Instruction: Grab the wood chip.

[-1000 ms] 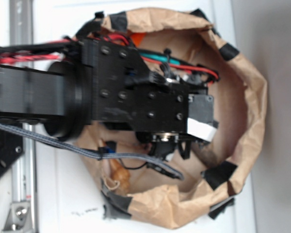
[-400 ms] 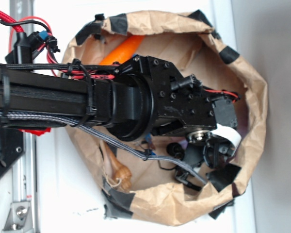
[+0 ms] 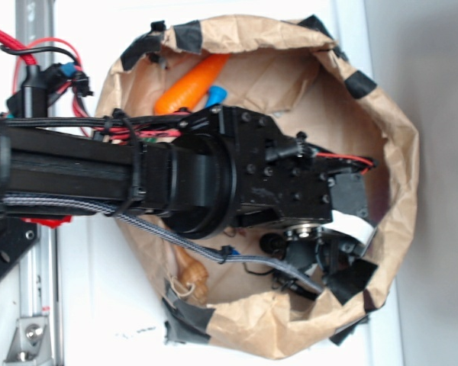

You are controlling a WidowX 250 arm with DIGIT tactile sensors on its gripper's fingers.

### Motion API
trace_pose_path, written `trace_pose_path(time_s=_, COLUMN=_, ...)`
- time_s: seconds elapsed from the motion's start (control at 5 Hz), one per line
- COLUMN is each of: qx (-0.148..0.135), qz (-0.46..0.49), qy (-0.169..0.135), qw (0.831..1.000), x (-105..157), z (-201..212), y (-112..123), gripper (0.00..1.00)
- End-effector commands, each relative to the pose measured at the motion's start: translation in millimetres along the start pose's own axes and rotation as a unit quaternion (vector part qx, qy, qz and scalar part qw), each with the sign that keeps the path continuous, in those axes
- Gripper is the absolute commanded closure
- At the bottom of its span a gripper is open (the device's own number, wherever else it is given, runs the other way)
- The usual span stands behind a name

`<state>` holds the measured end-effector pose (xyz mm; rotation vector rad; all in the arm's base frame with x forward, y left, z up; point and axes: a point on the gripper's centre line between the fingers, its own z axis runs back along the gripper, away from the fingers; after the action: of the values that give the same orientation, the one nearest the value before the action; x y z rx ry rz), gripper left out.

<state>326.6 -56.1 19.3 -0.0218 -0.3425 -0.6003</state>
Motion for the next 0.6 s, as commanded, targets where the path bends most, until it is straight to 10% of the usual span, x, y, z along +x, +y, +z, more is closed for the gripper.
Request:
trace_pose_path(time_s=0.0, qx=0.033, qz=0.044, qy=-0.034, qw=0.998, x=-5, z=42, y=2, gripper=1.0)
trace_pose_path(time_s=0.4, qx=0.047, qz=0.234, qy=0.002, qw=0.971, x=-13, z=142, y=25, gripper=1.0)
